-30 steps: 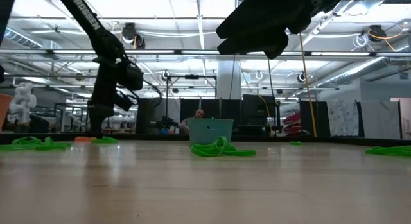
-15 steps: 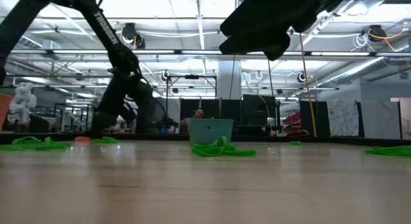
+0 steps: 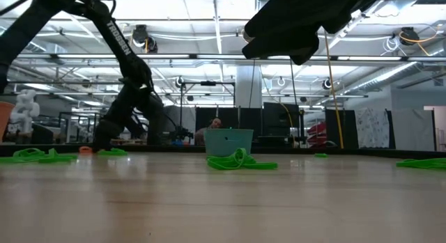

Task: Sort rubber bands into baskets
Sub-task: Put the orange rubber band into the orange bin

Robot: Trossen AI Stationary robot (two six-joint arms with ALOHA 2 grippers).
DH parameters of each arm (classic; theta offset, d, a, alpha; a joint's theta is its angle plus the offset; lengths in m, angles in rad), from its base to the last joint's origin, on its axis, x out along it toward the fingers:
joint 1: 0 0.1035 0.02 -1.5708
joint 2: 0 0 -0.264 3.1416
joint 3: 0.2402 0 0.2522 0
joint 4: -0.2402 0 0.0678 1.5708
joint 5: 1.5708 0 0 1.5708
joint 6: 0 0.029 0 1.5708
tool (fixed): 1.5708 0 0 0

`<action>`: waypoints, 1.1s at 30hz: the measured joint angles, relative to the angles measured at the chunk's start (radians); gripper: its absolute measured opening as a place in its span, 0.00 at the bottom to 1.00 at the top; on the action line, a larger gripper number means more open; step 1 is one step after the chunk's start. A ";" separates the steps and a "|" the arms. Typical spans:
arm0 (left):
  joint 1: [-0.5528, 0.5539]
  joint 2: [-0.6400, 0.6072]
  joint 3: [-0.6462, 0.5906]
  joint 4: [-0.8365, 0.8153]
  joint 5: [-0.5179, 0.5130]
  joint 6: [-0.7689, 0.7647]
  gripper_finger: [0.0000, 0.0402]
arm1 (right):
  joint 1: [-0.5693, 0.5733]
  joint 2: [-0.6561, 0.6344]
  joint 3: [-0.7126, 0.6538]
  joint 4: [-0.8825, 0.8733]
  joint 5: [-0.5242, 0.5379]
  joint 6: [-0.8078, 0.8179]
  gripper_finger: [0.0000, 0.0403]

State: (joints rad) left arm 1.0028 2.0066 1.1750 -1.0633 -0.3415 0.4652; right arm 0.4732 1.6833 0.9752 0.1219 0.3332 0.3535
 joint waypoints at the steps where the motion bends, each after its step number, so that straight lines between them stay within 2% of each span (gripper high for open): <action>1: 0.001 0.002 0.005 -0.008 0.003 0.013 0.22 | 0.000 0.000 0.000 0.000 0.000 0.000 0.46; 6: 0.000 0.007 0.035 -0.046 0.012 0.039 0.05 | 0.000 0.000 0.000 0.000 0.000 -0.002 0.46; 10: -0.004 0.012 0.073 -0.093 0.041 0.015 0.02 | 0.000 0.000 0.000 0.000 0.001 -0.002 0.46; 15: -0.036 -0.040 0.125 -0.168 0.224 -0.015 0.01 | 0.000 0.000 0.000 0.000 0.001 -0.002 0.46; 20: -0.099 -0.192 0.126 -0.211 0.357 -0.029 0.00 | 0.000 0.000 0.000 0.000 0.001 -0.002 0.46; 23: -0.177 -0.302 0.126 -0.250 0.442 -0.057 0.00 | 0.000 0.000 0.000 0.000 0.001 -0.002 0.46; 26: -0.283 -0.420 0.127 -0.263 0.481 -0.094 0.00 | 0.000 0.000 0.000 0.000 0.001 -0.002 0.46; 30: -0.455 -0.562 0.127 -0.260 0.573 -0.176 0.00 | 0.000 0.000 0.000 0.008 0.001 -0.002 0.46; 33: -0.592 -0.648 0.123 -0.249 0.595 -0.285 0.00 | 0.000 0.000 0.000 0.034 0.001 -0.002 0.46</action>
State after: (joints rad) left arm 0.4105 1.3584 1.2981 -1.3119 0.2531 0.1804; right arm 0.4732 1.6833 0.9752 0.1562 0.3344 0.3511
